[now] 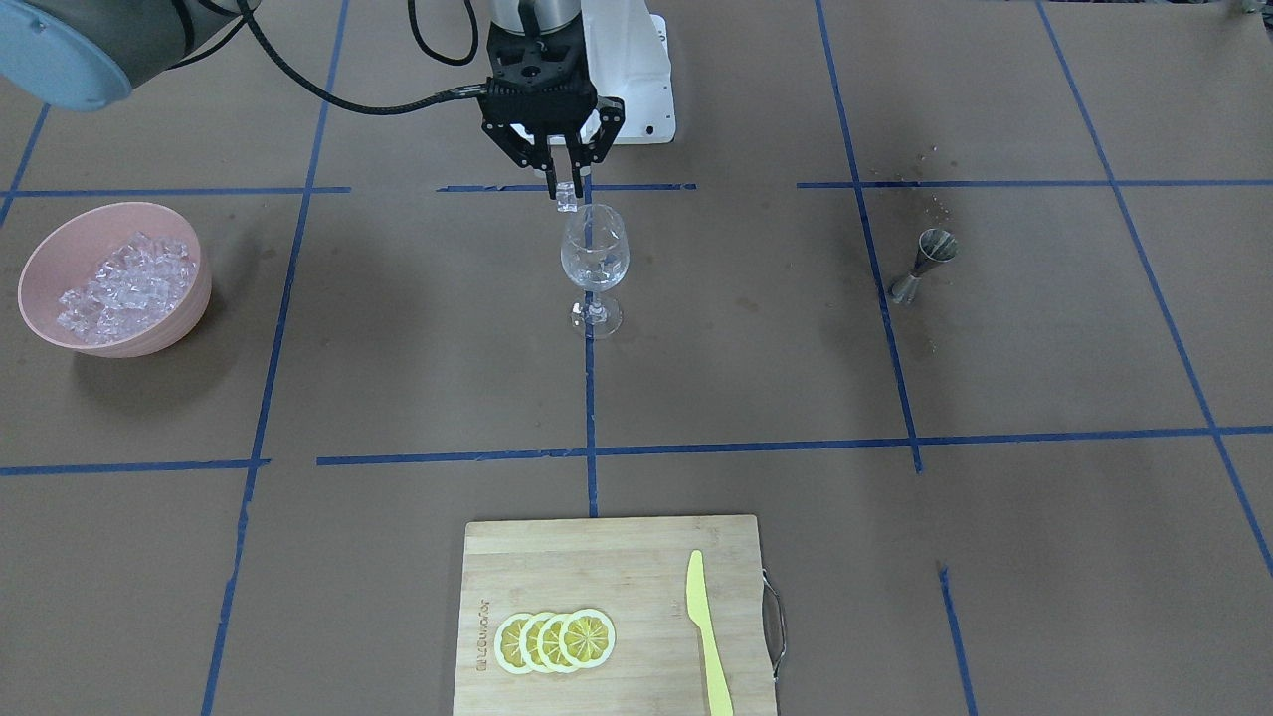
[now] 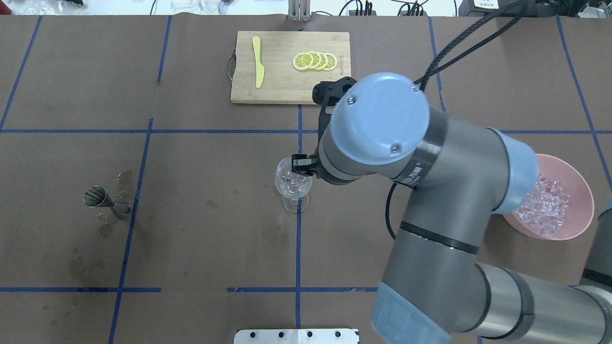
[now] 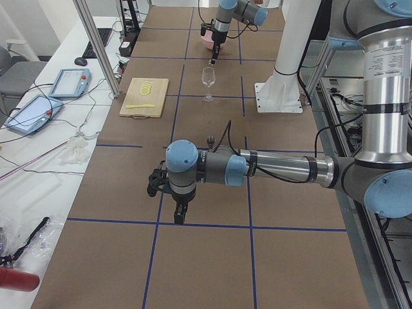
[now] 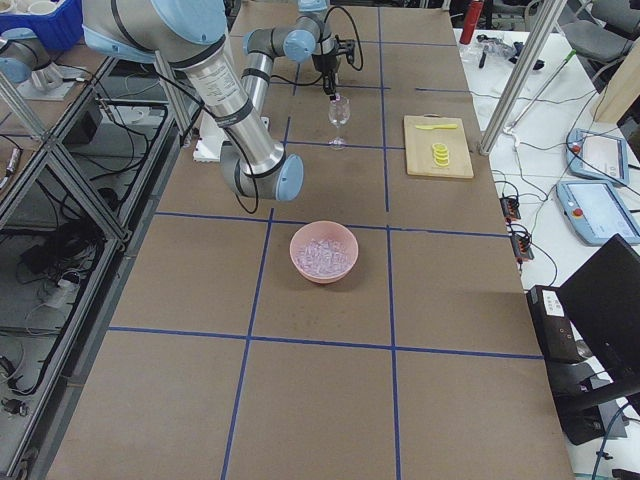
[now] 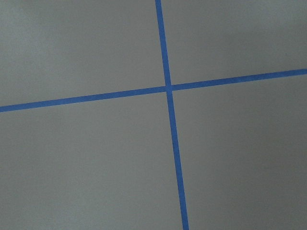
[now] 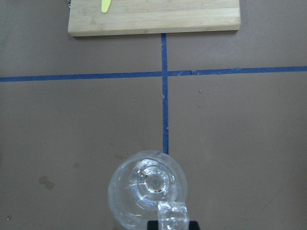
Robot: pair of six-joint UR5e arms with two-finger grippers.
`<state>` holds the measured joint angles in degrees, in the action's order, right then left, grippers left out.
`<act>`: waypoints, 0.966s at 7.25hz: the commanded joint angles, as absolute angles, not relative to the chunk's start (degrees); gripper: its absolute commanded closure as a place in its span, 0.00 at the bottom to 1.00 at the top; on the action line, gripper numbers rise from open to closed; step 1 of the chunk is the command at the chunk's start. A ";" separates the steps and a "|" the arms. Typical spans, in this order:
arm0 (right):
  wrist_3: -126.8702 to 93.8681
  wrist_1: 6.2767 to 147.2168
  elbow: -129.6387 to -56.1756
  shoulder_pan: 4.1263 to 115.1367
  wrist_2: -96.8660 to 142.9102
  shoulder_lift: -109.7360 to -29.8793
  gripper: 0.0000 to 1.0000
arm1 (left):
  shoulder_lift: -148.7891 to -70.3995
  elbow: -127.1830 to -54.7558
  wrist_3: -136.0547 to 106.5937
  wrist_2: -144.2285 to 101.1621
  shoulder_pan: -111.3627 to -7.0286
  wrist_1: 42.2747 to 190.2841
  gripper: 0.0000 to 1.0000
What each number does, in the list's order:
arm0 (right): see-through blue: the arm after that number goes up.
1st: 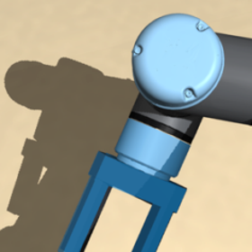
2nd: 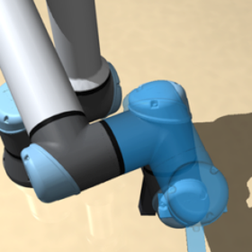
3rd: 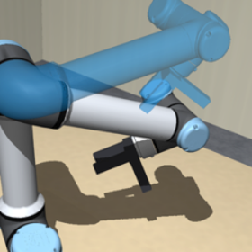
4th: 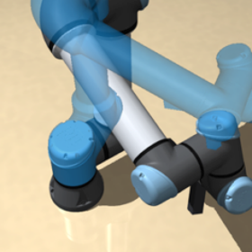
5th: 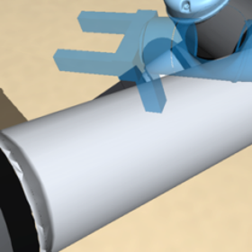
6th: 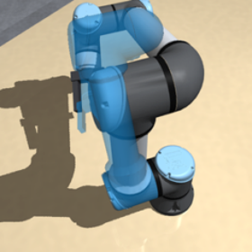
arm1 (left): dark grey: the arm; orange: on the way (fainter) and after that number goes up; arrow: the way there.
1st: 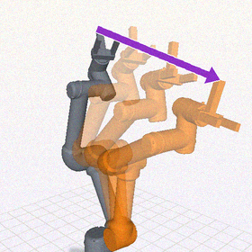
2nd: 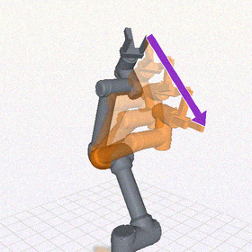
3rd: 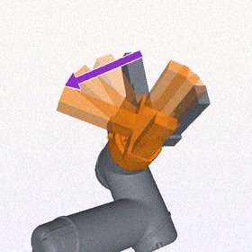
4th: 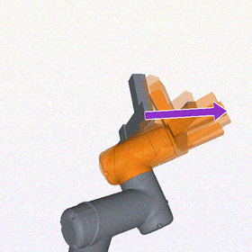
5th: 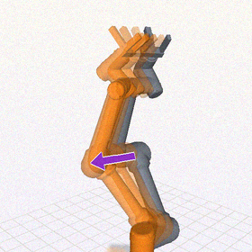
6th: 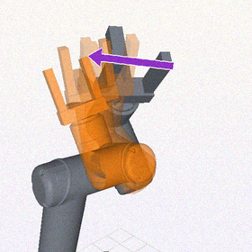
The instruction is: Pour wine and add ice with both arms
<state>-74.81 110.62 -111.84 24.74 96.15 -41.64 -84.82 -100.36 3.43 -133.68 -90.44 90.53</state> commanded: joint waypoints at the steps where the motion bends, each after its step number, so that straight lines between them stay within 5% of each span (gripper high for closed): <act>1: -75.50 110.65 -109.78 23.82 95.36 -40.08 1.00 | -84.81 -100.37 3.43 -133.68 -90.44 90.53 0.00; 6: -75.15 110.30 -108.19 23.82 92.11 -39.73 1.00 | -84.81 -100.28 3.43 -133.68 -90.44 90.53 0.00; 7: -74.97 110.30 -108.19 23.56 92.11 -39.73 0.72 | -84.81 -100.28 3.43 -133.68 -90.44 90.53 0.00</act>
